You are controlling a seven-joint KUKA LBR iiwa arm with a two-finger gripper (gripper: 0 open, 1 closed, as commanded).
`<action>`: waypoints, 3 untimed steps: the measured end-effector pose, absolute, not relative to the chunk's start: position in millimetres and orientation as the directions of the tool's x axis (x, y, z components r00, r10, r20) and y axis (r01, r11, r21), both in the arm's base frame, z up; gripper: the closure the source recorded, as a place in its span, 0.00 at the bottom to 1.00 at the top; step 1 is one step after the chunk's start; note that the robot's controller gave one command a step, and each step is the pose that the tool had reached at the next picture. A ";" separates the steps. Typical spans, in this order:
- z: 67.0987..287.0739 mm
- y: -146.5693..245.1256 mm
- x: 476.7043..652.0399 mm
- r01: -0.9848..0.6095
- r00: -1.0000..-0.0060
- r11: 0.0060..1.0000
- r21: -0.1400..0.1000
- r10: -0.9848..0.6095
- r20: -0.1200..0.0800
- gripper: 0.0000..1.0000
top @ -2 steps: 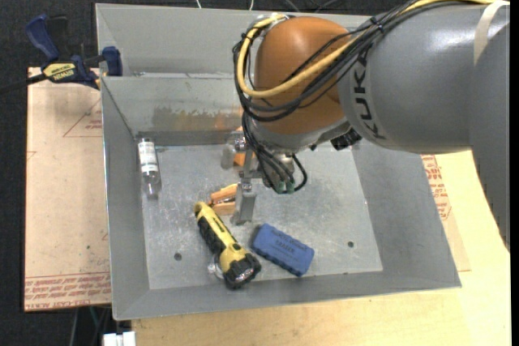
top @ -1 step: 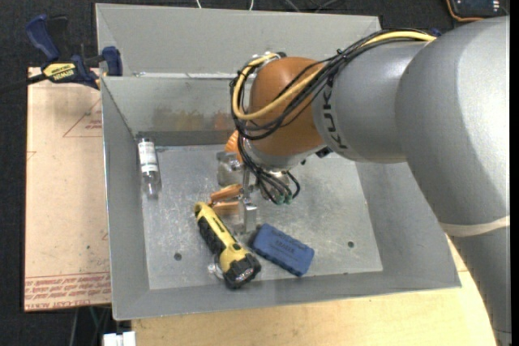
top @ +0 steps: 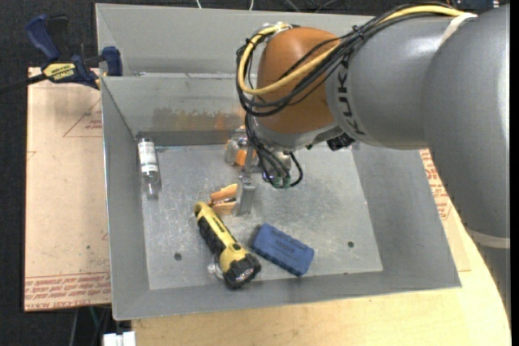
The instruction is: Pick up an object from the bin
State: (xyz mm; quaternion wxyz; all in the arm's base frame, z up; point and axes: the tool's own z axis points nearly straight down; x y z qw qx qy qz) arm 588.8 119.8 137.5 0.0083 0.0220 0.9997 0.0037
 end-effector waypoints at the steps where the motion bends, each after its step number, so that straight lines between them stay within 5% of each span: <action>1: 70.7 113.2 590.8 -0.156 -0.988 0.988 0.004 -0.156 0.001 0.00; 2: 70.4 123.3 595.3 0.063 -0.998 0.998 0.009 0.063 -0.015 0.00; 3: 72.7 116.7 594.0 -0.122 -0.992 0.992 0.007 -0.122 -0.010 1.00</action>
Offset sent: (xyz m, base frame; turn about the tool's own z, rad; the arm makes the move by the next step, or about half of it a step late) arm 0.0060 0.0027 -0.0675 0.0202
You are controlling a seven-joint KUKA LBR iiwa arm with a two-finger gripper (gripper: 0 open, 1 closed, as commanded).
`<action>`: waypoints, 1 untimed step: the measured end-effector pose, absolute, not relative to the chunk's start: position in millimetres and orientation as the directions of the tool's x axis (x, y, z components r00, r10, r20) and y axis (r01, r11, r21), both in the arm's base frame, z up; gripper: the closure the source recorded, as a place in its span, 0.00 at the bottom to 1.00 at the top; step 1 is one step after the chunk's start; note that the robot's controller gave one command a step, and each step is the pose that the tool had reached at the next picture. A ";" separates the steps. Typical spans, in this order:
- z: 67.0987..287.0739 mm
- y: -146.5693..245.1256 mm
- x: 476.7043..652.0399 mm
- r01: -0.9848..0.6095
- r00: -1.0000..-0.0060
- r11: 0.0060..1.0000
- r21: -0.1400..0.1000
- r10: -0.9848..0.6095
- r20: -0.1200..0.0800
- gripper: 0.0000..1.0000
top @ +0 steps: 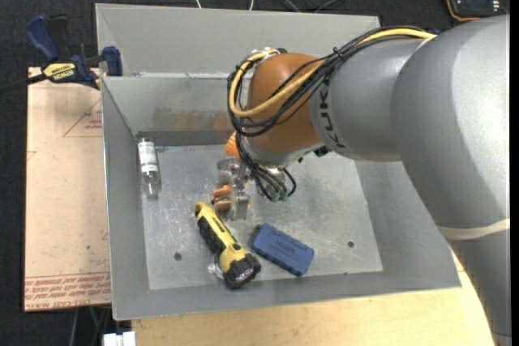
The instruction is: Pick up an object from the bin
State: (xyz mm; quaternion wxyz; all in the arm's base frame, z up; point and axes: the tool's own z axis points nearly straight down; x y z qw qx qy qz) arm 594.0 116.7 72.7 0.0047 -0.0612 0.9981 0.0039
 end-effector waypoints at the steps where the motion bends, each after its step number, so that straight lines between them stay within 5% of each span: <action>1: 72.8 116.7 594.0 -0.122 -0.992 0.993 0.007 -0.122 -0.010 1.00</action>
Offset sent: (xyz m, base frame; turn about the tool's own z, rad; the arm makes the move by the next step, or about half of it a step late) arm -0.0001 0.0001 0.0154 0.0000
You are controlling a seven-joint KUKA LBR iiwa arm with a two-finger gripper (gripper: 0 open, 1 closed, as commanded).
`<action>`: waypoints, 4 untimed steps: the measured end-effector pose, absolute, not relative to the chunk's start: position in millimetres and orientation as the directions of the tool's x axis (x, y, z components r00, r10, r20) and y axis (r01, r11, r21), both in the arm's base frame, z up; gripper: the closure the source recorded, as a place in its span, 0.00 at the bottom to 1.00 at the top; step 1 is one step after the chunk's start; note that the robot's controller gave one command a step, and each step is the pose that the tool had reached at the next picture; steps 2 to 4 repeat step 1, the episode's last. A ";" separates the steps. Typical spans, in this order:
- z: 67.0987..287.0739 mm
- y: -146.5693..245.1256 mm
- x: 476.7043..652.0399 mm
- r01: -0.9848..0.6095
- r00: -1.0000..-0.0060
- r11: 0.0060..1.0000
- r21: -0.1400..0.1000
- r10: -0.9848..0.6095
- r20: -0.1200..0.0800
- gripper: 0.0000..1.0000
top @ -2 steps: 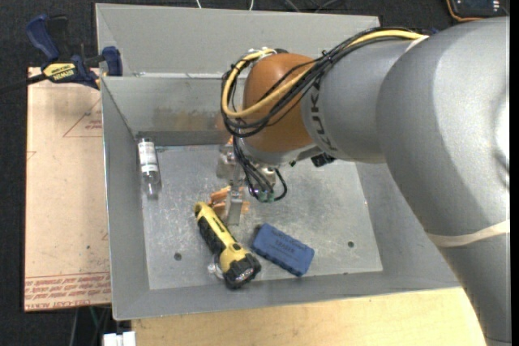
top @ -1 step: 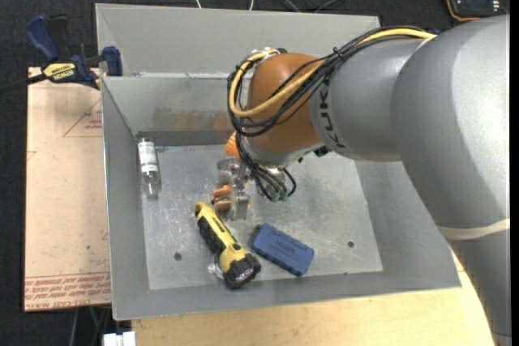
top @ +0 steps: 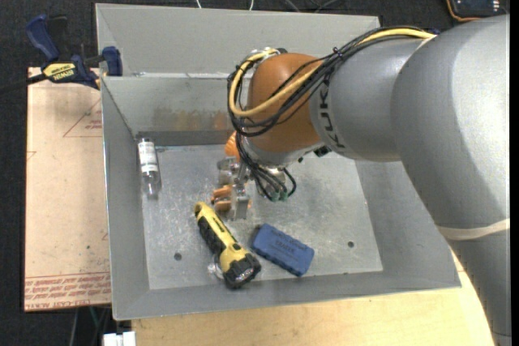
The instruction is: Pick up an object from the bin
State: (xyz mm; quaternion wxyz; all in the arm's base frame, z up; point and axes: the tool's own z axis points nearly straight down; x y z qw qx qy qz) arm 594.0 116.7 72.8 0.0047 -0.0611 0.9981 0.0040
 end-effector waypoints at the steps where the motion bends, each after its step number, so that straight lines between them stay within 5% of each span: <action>1: 79.5 116.6 593.5 -0.121 -0.993 0.993 0.007 -0.121 -0.009 1.00; 4: 79.5 116.6 593.5 -0.121 -0.993 0.993 0.007 -0.121 -0.009 1.00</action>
Offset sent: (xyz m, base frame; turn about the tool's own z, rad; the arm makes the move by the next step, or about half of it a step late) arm -0.0006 -0.0001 0.0436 0.0004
